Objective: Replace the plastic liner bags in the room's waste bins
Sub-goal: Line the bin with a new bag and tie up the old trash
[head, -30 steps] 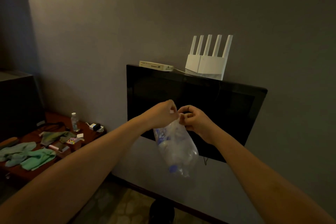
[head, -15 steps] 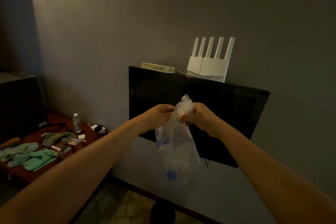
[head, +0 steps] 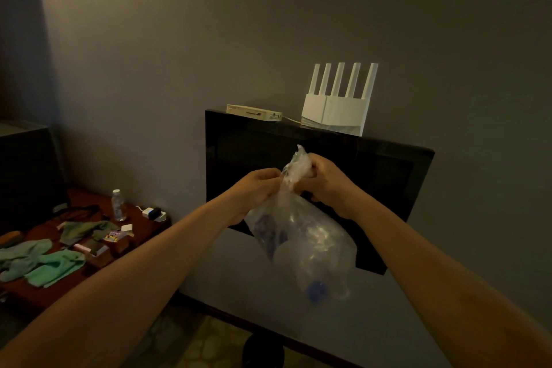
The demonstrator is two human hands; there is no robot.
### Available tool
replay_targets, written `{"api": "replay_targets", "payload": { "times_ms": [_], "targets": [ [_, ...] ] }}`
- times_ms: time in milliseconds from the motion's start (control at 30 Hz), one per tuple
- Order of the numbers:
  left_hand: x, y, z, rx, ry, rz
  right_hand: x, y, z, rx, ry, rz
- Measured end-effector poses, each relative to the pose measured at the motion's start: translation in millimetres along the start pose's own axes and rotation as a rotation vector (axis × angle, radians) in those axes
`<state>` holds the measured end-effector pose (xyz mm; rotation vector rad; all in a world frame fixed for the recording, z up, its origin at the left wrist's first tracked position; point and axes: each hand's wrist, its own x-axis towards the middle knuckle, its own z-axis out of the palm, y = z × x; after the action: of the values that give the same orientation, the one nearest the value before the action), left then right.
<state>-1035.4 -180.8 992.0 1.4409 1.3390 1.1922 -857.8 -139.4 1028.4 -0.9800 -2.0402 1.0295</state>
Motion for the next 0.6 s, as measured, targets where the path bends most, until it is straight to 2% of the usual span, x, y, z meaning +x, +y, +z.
{"api": "replay_targets", "payload": {
  "times_ms": [67, 167, 300, 367, 467, 600],
  "targets": [
    [-0.2, 4.5, 2.1, 0.051, 0.046, 0.026, 3.7, 1.5, 3.2, -0.103, 0.046, -0.048],
    [-1.2, 12.0, 3.6, 0.257, 0.074, 0.115, 9.4, -1.4, 7.2, -0.296, 0.092, -0.072],
    [-4.8, 17.9, -5.7, 0.346, 0.027, 0.136, 9.4, 0.4, 3.7, -0.437, 0.112, -0.156],
    [-5.6, 22.0, -11.6, 0.325, -0.011, 0.080, 10.4, -0.6, 2.9, -0.415, 0.096, -0.171],
    [-6.9, 26.5, -19.3, 0.262, -0.080, 0.014, 9.8, -12.1, 4.7, -0.254, 0.011, 0.015],
    [-12.9, 34.0, -25.5, 0.120, -0.196, 0.004, 3.5, -13.4, -5.7, -0.091, 0.006, -0.140]
  ]
}}
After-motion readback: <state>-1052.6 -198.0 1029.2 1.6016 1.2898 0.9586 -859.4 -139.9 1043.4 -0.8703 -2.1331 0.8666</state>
